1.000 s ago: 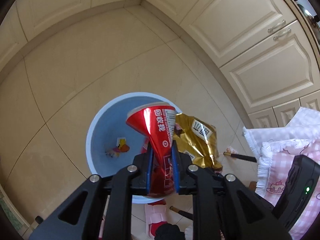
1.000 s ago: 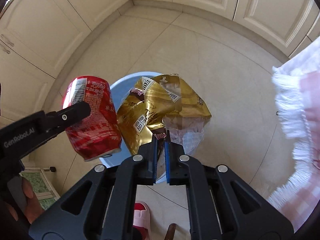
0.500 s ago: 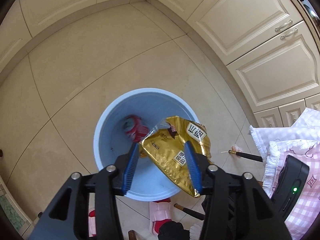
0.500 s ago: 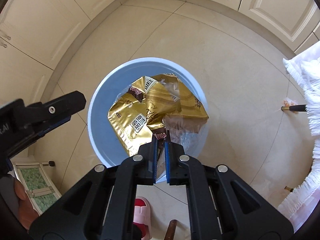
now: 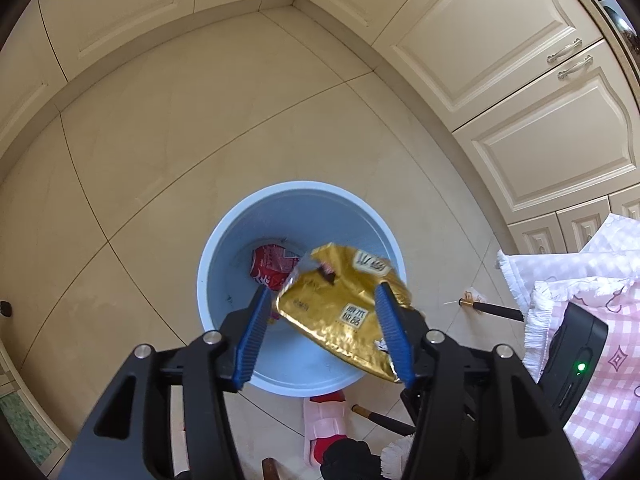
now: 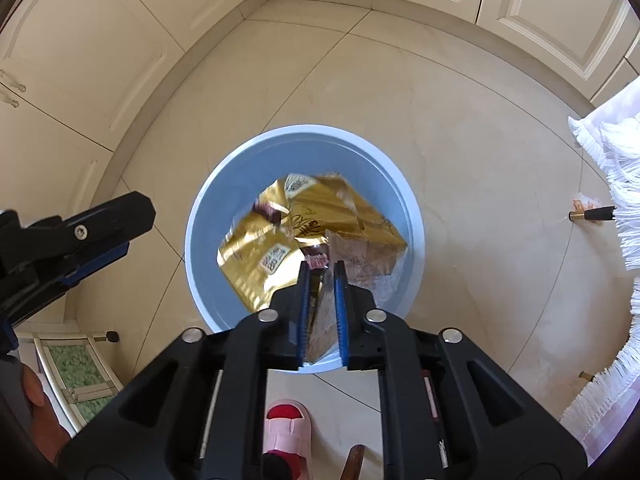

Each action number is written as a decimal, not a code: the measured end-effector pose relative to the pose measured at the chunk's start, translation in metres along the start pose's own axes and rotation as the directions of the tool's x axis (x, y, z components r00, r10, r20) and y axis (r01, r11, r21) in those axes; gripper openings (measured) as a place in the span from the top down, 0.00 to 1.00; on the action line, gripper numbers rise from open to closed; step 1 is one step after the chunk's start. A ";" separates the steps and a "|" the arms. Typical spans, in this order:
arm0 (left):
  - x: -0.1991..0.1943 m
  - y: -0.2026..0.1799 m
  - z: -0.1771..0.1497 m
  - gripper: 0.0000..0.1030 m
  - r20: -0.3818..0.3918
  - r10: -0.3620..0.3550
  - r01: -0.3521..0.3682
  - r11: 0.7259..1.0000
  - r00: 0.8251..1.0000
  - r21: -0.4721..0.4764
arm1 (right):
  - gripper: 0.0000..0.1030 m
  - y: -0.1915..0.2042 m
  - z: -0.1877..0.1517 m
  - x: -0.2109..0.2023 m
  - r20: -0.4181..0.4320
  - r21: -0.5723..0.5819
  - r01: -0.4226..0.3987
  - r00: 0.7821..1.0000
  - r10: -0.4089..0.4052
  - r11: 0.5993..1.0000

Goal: Collect trash
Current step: 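Open the right gripper to drop the gold chip bag into the bucket, then move both open grippers back to the remaining trash on the table, then grasp the pale green wrapper with the left gripper while the right grasps the black packet, then carry both wrappers over the blue bucket and open the left gripper to drop its wrapper, then open the right gripper to drop the black packet into the blue bucket, then move both open grippers back up to the trash on the table, then grasp the dark snack packet with the left gripper while the right grasps the leafy orange peel, then carry both items over the blue bucket and open the left gripper to drop the packet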

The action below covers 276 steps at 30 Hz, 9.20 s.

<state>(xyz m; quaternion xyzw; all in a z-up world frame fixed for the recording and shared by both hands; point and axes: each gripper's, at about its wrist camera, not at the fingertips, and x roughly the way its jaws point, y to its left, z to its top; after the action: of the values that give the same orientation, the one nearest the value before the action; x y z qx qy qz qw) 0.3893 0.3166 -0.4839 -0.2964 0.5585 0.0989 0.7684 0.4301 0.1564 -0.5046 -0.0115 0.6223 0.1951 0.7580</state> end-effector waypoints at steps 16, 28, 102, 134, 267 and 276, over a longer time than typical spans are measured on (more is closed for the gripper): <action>-0.048 -0.018 -0.027 0.47 0.073 0.058 -0.063 0.996 0.996 0.068 | 0.74 0.019 -0.020 -0.073 0.126 -0.096 0.064 0.991 -0.051 0.993; -0.232 -0.087 -0.089 0.47 0.363 -0.093 0.014 0.977 0.927 0.215 | 0.56 0.019 -0.076 -0.300 0.469 -0.063 0.138 0.878 -0.092 0.988; -0.315 -0.280 -0.227 0.91 0.164 -0.495 0.272 0.691 0.853 0.670 | 0.83 -0.108 -0.190 -0.488 0.701 0.121 0.086 0.698 -0.147 0.989; -0.103 -0.034 -0.039 0.85 0.149 -0.133 0.105 0.978 0.980 0.180 | 0.83 0.029 -0.037 -0.154 0.239 -0.139 0.001 0.970 0.032 0.990; -0.341 -0.343 -0.273 1.00 0.093 -0.567 0.264 0.514 0.818 0.816 | 0.88 -0.188 -0.235 -0.556 0.707 0.275 0.151 0.638 -0.306 0.950; -0.361 -0.289 -0.239 1.00 0.169 -0.595 0.286 0.591 0.785 0.754 | 0.88 -0.110 -0.200 -0.537 0.732 0.094 0.139 0.661 -0.163 0.986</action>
<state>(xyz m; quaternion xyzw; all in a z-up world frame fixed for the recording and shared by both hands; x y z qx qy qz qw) 0.2089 0.0128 -0.1012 -0.0912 0.2874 -0.2568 0.9182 0.1965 -0.1481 -0.0657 0.0282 0.2636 0.1103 0.9579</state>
